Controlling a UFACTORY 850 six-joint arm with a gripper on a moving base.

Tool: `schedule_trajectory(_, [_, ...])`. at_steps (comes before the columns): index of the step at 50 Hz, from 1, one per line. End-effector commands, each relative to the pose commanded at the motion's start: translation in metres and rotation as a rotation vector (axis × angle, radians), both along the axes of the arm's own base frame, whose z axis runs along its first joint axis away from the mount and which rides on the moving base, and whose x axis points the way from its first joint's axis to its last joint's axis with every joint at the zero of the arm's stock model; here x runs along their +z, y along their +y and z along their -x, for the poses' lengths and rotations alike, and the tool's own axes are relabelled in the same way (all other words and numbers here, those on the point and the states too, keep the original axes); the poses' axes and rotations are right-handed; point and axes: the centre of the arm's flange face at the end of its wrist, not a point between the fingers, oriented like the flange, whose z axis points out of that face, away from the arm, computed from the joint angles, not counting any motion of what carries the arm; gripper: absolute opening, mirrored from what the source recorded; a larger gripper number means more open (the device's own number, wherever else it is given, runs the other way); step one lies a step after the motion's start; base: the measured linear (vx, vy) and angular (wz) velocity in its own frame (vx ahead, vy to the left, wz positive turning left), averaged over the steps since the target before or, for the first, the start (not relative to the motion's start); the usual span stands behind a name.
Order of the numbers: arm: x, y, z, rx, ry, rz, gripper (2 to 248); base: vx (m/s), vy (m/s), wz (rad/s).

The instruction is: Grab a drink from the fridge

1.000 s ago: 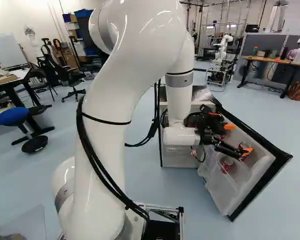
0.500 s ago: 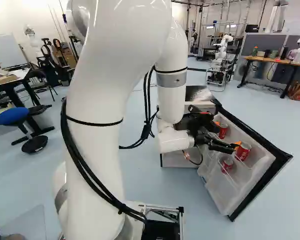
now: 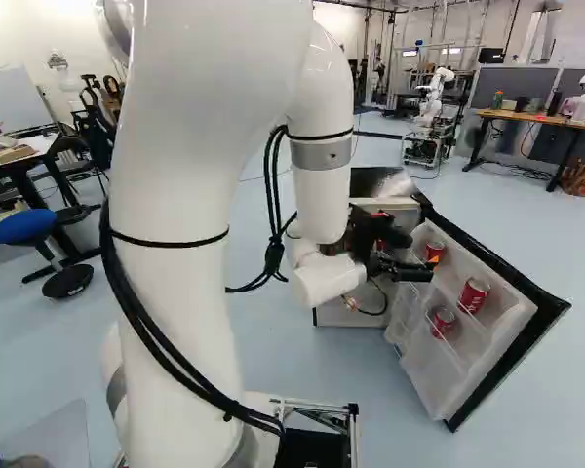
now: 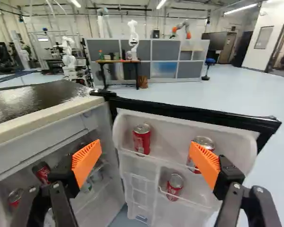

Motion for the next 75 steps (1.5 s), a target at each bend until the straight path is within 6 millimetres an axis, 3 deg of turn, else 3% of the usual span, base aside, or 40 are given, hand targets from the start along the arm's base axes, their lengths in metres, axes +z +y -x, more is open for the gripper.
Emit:
schedule_trajectory(58, [-0.053,0.043,-0.030,0.606,0.078,-0.085,247,0.000,0.000,0.000])
schedule_trajectory(75, [-0.072,0.045,-0.036,0.655,0.095,-0.114,247,0.000,0.000,0.000])
